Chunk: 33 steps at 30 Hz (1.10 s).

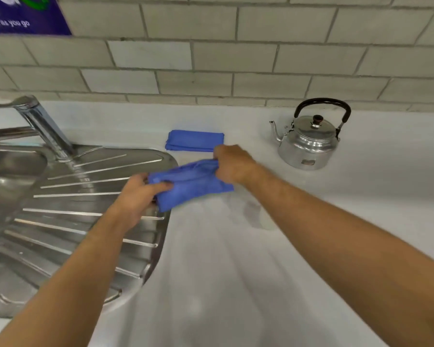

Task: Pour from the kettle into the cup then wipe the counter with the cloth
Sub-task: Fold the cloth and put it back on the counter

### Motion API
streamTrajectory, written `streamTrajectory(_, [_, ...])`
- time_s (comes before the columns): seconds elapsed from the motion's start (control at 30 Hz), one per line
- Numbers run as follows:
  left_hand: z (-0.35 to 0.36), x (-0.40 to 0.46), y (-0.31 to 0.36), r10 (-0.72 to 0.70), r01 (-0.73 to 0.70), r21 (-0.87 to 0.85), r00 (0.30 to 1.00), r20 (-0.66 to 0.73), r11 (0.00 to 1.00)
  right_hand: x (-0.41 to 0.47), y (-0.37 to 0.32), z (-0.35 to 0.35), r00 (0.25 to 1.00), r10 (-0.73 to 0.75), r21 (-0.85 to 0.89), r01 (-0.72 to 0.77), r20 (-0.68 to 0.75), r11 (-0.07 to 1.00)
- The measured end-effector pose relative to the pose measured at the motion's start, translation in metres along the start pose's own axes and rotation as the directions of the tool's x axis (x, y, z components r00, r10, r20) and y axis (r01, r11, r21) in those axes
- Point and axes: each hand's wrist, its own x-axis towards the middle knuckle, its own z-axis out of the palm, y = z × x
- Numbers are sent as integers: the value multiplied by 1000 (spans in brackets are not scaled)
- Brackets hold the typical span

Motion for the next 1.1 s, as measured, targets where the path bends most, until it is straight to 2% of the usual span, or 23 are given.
streamTrajectory(0.07, [-7,32,14,6,-2,-207,1000,20,978,27,12,-13,997,67,200,-73,36,977])
streamTrajectory(0.13, [-9,63,27,17,-19,-282,1000,-10,959,52,25,-19,984,141,485,-176,107,857])
streamTrajectory(0.23, [-3,103,42,108,-108,-216,994,-9,970,86,39,-15,950,231,753,-308,210,581])
streamTrajectory(0.27, [1,114,45,145,-142,-161,989,9,977,98,42,-11,946,258,791,-309,197,528])
streamTrajectory(0.33, [4,139,51,204,-204,-12,979,7,979,120,48,-5,941,316,826,-272,121,494])
streamTrajectory(0.43, [8,170,59,255,-251,132,967,-19,959,144,50,0,919,393,798,-205,-43,567])
streamTrajectory(0.53, [11,197,57,190,-191,268,981,33,944,161,45,4,889,411,715,-154,-200,682])
streamTrajectory(0.6, [13,208,51,118,-137,380,990,73,915,169,43,13,909,385,671,-188,-158,717])
streamTrajectory(0.67, [13,213,48,82,-109,433,993,80,895,173,44,21,939,342,572,-256,-45,779])
streamTrajectory(0.73, [13,217,51,64,-94,428,994,85,899,176,45,24,941,339,495,-292,-5,819])
streamTrajectory(0.83, [12,223,62,47,-78,385,995,89,920,178,42,13,916,401,501,-335,-26,798])
streamTrajectory(0.9, [11,224,68,46,-77,387,995,89,919,179,40,6,913,407,448,-370,15,814])
streamTrajectory(1.03, [9,219,62,-1,-76,566,991,135,821,166,41,10,945,298,387,-326,132,863])
streamTrajectory(1.1, [8,215,59,17,-82,604,993,113,793,161,41,15,955,278,351,-298,107,888])
